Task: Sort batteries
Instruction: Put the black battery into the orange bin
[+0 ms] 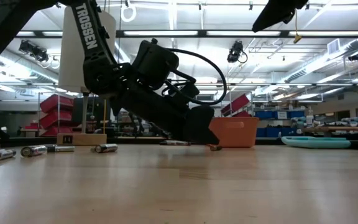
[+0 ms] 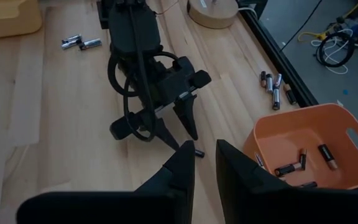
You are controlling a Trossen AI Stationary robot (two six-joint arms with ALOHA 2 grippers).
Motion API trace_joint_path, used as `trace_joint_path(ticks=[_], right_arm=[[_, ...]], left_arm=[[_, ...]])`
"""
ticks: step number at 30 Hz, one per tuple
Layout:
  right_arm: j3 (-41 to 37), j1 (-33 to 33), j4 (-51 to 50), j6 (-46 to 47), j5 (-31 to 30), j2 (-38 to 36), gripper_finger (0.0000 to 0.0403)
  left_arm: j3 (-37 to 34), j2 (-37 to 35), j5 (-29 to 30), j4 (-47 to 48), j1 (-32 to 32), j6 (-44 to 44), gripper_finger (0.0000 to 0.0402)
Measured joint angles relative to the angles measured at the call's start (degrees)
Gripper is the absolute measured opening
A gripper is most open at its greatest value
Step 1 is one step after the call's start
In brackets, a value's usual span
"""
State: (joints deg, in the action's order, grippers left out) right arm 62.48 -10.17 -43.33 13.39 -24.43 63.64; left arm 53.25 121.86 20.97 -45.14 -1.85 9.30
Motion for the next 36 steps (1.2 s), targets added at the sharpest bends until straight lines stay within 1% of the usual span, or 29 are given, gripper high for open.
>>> trace_joint_path(ticks=[7, 14, 21, 25, 28, 32, 36], right_arm=[[0.0, 0.0, 0.0, 0.0, 0.0, 0.0, 0.0052], [0.0, 0.0, 0.0, 0.0, 0.0, 0.0, 0.0052], [0.0, 0.0, 0.2, 0.0, 0.0, 0.0, 0.0052], [0.0, 0.0, 0.4, 0.0, 0.0, 0.0, 0.0052], [0.0, 0.0, 0.4, 0.0, 0.0, 0.0, 0.0052], [0.0, 0.0, 0.4, 0.0, 0.0, 0.0, 0.0052], [0.0, 0.0, 0.4, 0.0, 0.0, 0.0, 0.0052]], left_arm=[[0.0, 0.0, -1.2, -0.2, 0.0, 1.8, 0.0178], [0.0, 0.0, -1.2, -0.3, 0.0, 1.9, 0.0178], [0.0, 0.0, -0.4, -0.1, 0.0, 4.5, 0.0178], [0.1, 2.0, -0.2, -2.3, 0.0, 4.5, 0.0178], [1.4, 4.2, -0.7, -4.0, 0.2, 4.7, 0.0178], [3.0, 6.0, 1.6, -4.4, 0.6, 6.0, 0.0178], [3.2, 6.2, 3.4, -4.0, 0.6, 6.1, 0.0178]])
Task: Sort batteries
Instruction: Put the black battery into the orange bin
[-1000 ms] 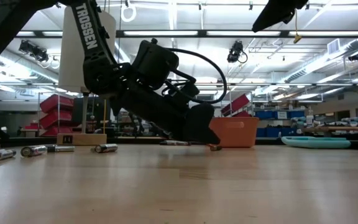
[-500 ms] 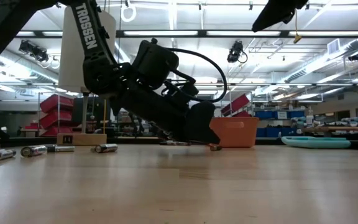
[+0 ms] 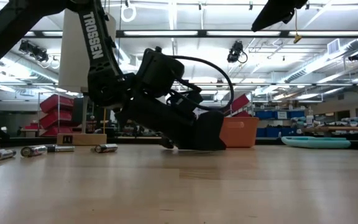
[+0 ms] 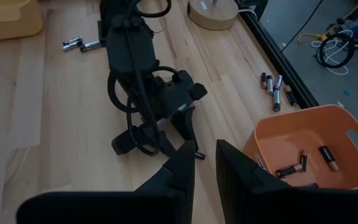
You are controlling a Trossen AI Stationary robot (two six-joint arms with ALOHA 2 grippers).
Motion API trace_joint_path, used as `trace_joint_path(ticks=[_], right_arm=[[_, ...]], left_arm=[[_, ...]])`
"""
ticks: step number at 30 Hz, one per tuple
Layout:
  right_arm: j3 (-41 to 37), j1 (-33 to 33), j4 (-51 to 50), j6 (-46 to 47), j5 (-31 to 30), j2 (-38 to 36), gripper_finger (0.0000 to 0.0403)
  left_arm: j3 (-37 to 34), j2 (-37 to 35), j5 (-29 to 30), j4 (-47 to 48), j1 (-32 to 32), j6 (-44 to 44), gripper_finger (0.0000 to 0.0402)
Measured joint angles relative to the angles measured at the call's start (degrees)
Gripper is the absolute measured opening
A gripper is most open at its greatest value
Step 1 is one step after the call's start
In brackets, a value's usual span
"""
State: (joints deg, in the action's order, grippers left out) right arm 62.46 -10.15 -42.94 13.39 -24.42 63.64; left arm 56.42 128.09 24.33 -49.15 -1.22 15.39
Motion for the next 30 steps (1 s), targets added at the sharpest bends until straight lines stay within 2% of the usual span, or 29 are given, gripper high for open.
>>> trace_joint_path(ticks=[5, 9, 19, 26, 30], right_arm=[[0.0, 0.0, 0.0, 0.0, 0.0, 0.0, 0.0052], [0.0, 0.0, 0.0, 0.0, 0.0, 0.0, 0.0052], [0.0, 0.0, 0.0, 0.0, 0.0, 0.0, 0.0052], [0.0, 0.0, 0.0, 0.0, 0.0, 0.0, 0.0052], [0.0, 0.0, 0.0, 0.0, 0.0, 0.0, 0.0052]], left_arm=[[0.0, 0.0, 0.9, 0.4, 0.0, 1.0, 0.0171], [0.0, 0.0, 1.5, 0.8, 0.0, 1.9, 0.0148], [-0.1, 0.0, 2.4, 2.3, -0.1, 2.3, 0.0018], [-0.1, 0.0, 1.8, 2.1, -0.2, 2.1, 0.0032], [-0.2, -0.2, 1.2, 1.5, -0.1, 1.2, 0.0022]])
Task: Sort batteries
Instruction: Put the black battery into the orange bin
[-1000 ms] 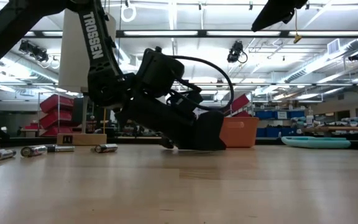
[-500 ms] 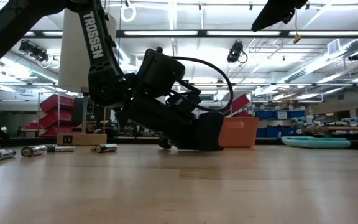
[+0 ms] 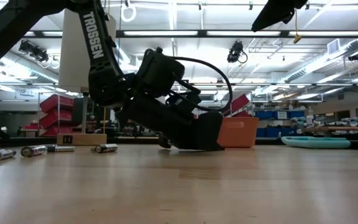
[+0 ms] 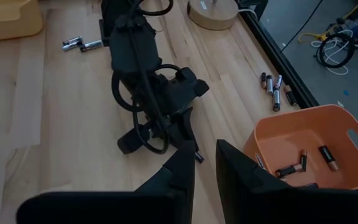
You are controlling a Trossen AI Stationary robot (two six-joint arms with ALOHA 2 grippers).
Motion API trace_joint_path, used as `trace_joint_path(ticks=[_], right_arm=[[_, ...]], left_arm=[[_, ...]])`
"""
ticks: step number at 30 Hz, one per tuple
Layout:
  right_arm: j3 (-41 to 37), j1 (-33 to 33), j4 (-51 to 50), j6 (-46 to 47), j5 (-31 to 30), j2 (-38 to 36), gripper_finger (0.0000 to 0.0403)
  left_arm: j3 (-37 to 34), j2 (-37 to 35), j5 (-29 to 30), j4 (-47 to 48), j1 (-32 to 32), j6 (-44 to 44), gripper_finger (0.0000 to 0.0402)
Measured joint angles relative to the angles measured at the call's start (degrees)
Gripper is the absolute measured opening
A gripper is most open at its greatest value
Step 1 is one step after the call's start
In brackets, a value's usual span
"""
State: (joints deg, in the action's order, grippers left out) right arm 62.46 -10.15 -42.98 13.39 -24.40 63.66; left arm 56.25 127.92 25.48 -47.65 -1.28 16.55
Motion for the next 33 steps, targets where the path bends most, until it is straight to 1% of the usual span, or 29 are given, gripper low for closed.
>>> trace_joint_path(ticks=[4, 9, 13, 18, 23, 25, 28, 33], right_arm=[[0.0, 0.0, 0.0, 0.2, 0.0, 0.0, 0.0052], [-0.4, 0.0, 0.5, 0.4, 0.0, 0.0, 0.0052], [-3.2, 0.0, 2.4, 0.1, 0.0, 0.0, 0.0052], [-8.4, 0.0, 5.4, 0.2, 0.0, 0.0, 0.0052], [-12.6, 0.0, 9.7, 1.0, 0.5, 0.0, 0.0052], [-13.5, 0.0, 11.8, 0.9, 1.6, 0.0, 0.0052], [-15.2, -0.1, 14.4, -1.2, 3.4, 0.0, 0.0052], [-16.8, -0.9, 17.9, -2.9, 4.2, 0.0, 0.0052]], left_arm=[[-0.1, -0.2, -3.5, -2.2, 0.1, -1.2, 0.0019], [-0.2, -1.4, -6.8, -2.4, 0.3, -2.7, 0.0019], [-0.2, -2.9, -7.0, -3.2, 0.3, -4.2, 0.0019], [-0.5, -5.1, -8.9, -4.3, 0.4, -7.5, 0.0019], [-0.5, -6.3, -14.1, -11.5, 0.7, -11.6, 0.0019], [-0.4, -6.4, -15.7, -14.8, 0.8, -12.1, 0.0019], [-0.4, -6.4, -19.6, -18.3, 0.7, -12.7, 0.0019], [-0.4, -6.4, -20.8, -20.5, 0.8, -15.0, 0.0019]])
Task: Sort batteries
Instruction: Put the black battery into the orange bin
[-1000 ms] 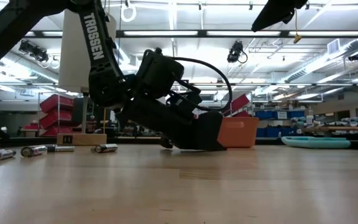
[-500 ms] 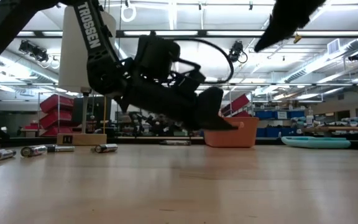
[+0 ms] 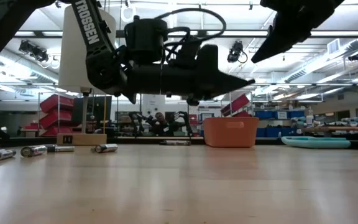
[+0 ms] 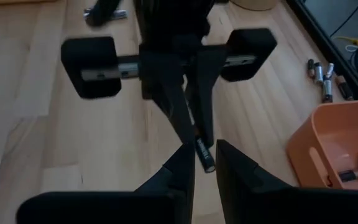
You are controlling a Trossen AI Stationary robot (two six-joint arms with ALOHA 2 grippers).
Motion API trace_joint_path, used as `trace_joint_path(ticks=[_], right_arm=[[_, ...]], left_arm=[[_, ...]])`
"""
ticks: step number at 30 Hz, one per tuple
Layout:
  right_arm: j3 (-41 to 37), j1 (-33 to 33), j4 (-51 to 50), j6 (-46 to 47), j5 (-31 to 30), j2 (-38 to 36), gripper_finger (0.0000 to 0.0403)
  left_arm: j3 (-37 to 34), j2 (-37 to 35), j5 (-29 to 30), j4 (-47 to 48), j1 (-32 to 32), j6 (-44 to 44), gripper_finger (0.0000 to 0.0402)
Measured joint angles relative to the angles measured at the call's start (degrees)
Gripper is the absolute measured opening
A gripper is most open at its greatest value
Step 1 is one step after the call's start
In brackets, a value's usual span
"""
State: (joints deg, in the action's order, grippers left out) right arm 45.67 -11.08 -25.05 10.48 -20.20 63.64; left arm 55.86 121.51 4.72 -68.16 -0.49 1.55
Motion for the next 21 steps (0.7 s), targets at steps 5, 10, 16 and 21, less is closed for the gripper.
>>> trace_joint_path(ticks=[5, 10, 16, 21], right_arm=[[-0.2, -0.2, 0.2, 0.3, -0.5, 0.0, 0.0063], [-0.2, -0.2, 0.1, 0.3, -2.8, 0.0, 0.0088], [-0.2, -0.2, 0.2, 0.3, -3.9, 0.0, 0.0117], [-0.2, -0.2, 0.4, 0.4, -4.0, 0.0, 0.0126]], left_arm=[[0.0, 0.0, -0.1, -0.8, 0.0, 0.1, 0.0018], [0.0, 0.0, -2.0, -6.7, -0.2, 0.3, 0.0018], [0.0, 0.0, -2.0, -7.3, -0.2, 0.3, 0.0018], [0.0, 0.0, -2.0, -8.9, -0.2, 0.3, 0.0018]])
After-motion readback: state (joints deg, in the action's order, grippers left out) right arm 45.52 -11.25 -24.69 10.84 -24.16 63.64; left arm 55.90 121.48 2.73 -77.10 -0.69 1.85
